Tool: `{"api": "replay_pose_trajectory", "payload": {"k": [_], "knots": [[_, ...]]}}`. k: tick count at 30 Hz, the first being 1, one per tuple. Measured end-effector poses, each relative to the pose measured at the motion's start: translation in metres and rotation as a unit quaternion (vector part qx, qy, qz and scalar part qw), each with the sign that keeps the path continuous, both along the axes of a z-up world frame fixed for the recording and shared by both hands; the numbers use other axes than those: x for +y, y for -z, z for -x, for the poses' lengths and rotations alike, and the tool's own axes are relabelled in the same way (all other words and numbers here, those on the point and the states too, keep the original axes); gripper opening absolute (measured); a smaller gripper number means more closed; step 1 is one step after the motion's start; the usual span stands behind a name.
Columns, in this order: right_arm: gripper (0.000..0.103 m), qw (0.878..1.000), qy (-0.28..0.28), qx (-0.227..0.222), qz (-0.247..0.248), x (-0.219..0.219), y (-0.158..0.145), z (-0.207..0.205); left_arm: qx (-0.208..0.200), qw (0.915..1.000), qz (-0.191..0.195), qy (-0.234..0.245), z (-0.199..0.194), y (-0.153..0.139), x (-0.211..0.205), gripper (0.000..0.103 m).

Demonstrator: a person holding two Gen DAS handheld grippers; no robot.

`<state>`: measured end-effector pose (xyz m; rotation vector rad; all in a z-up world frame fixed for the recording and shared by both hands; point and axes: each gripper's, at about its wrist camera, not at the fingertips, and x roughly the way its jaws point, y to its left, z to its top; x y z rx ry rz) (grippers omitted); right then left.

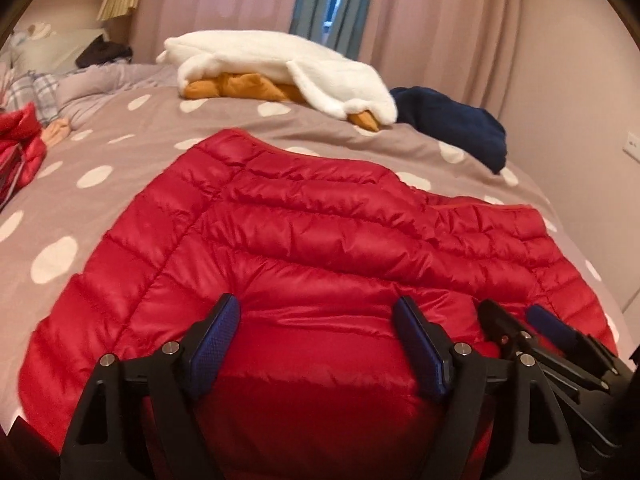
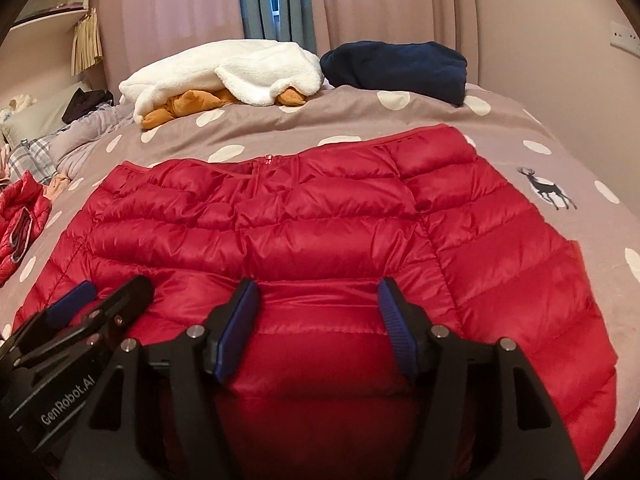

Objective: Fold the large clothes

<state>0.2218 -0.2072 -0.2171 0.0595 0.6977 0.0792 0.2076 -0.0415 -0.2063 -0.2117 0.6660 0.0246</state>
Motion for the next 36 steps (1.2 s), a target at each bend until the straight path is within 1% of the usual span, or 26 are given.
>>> {"api": "replay_pose_trajectory", "payload": {"k": [2, 4, 5, 6, 8, 9, 11, 13, 14, 15, 16, 17, 18, 20, 22, 23, 24, 25, 26, 28, 29, 31, 32, 33, 34, 36], "knots": [[0.078, 1.0, 0.001, 0.001, 0.003, 0.0, -0.004, 0.001, 0.004, 0.9996, 0.022, -0.015, 0.007, -0.008, 0.009, 0.079], [0.083, 1.0, 0.004, 0.004, 0.004, -0.003, -0.008, 0.002, 0.004, 0.9984, 0.041, -0.038, 0.013, -0.016, 0.022, 0.079], [0.085, 1.0, 0.008, 0.005, 0.004, -0.004, -0.011, 0.003, 0.004, 0.9973, 0.05, -0.053, 0.016, -0.019, 0.029, 0.079], [0.085, 1.0, 0.012, 0.005, 0.003, -0.006, -0.014, 0.004, 0.002, 0.995, 0.057, -0.082, 0.02, -0.023, 0.042, 0.079], [0.086, 1.0, 0.016, -0.003, 0.001, -0.012, -0.022, 0.007, 0.001, 0.9901, 0.062, -0.126, 0.026, -0.027, 0.062, 0.082], [0.087, 1.0, 0.021, -0.009, 0.001, -0.016, -0.026, 0.01, 0.003, 0.9852, 0.069, -0.156, 0.028, -0.027, 0.078, 0.083], [0.088, 0.998, 0.052, -0.022, -0.001, -0.029, -0.033, 0.014, 0.016, 0.9761, 0.092, -0.196, 0.03, -0.023, 0.101, 0.086], [0.09, 0.996, 0.081, -0.023, -0.016, -0.047, -0.036, 0.015, 0.053, 0.9616, 0.131, -0.235, 0.027, -0.011, 0.128, 0.086], [0.092, 0.995, 0.093, -0.02, -0.026, -0.056, -0.036, 0.015, 0.077, 0.9539, 0.148, -0.25, 0.026, -0.003, 0.138, 0.088], [0.093, 0.994, 0.106, -0.018, -0.035, -0.065, -0.036, 0.014, 0.109, 0.9426, 0.178, -0.261, 0.025, 0.011, 0.151, 0.092], [0.095, 0.991, 0.124, -0.013, -0.049, -0.076, -0.035, 0.015, 0.125, 0.9347, 0.204, -0.263, 0.027, 0.021, 0.16, 0.096], [0.097, 0.989, 0.134, -0.009, -0.059, -0.083, -0.034, 0.016, 0.133, 0.9275, 0.23, -0.263, 0.029, 0.029, 0.166, 0.097], [0.097, 0.987, 0.144, -0.005, -0.066, -0.09, -0.035, 0.015, 0.126, 0.9232, 0.256, -0.257, 0.034, 0.033, 0.171, 0.097], [0.098, 0.982, 0.17, 0.007, -0.077, -0.105, -0.032, 0.015, 0.127, 0.924, 0.266, -0.244, 0.038, 0.032, 0.174, 0.097], [0.098, 0.978, 0.186, 0.021, -0.092, -0.117, -0.027, 0.015, 0.148, 0.9303, 0.258, -0.215, 0.039, 0.032, 0.17, 0.097], [0.098, 0.976, 0.192, 0.029, -0.1, -0.121, -0.025, 0.015, 0.151, 0.9361, 0.25, -0.196, 0.042, 0.032, 0.166, 0.097], [0.098, 0.973, 0.198, 0.039, -0.11, -0.126, -0.021, 0.014, 0.15, 0.9377, 0.252, -0.187, 0.047, 0.032, 0.164, 0.097], [0.098, 0.97, 0.205, 0.05, -0.122, -0.129, -0.016, 0.013, 0.149, 0.937, 0.26, -0.179, 0.052, 0.033, 0.163, 0.097], [0.098, 0.967, 0.208, 0.058, -0.133, -0.132, -0.013, 0.011, 0.149, 0.9348, 0.275, -0.169, 0.056, 0.033, 0.161, 0.097], [0.099, 0.963, 0.206, 0.075, -0.155, -0.134, -0.005, 0.007, 0.148, 0.9244, 0.329, -0.122, 0.06, 0.037, 0.157, 0.097], [0.099, 0.963, 0.208, 0.077, -0.155, -0.134, -0.004, 0.006, 0.146, 0.9161, 0.36, -0.099, 0.061, 0.042, 0.155, 0.097], [0.1, 0.963, 0.212, 0.075, -0.146, -0.129, -0.004, 0.007, 0.15, 0.9018, 0.401, -0.061, 0.057, 0.047, 0.148, 0.097], [0.101, 0.964, 0.213, 0.075, -0.142, -0.127, -0.004, 0.006, 0.152, 0.8983, 0.409, -0.049, 0.053, 0.049, 0.144, 0.097], [0.101, 0.964, 0.213, 0.075, -0.138, -0.125, -0.003, 0.006, 0.155, 0.8952, 0.416, -0.036, 0.047, 0.051, 0.139, 0.097], [0.101, 0.965, 0.214, 0.076, -0.134, -0.123, -0.002, 0.005, 0.156, 0.8959, 0.414, -0.037, 0.041, 0.051, 0.135, 0.097], [0.101, 0.965, 0.215, 0.077, -0.129, -0.12, -0.001, 0.004, 0.143, 0.9017, 0.404, -0.058, 0.032, 0.05, 0.131, 0.097]]}}
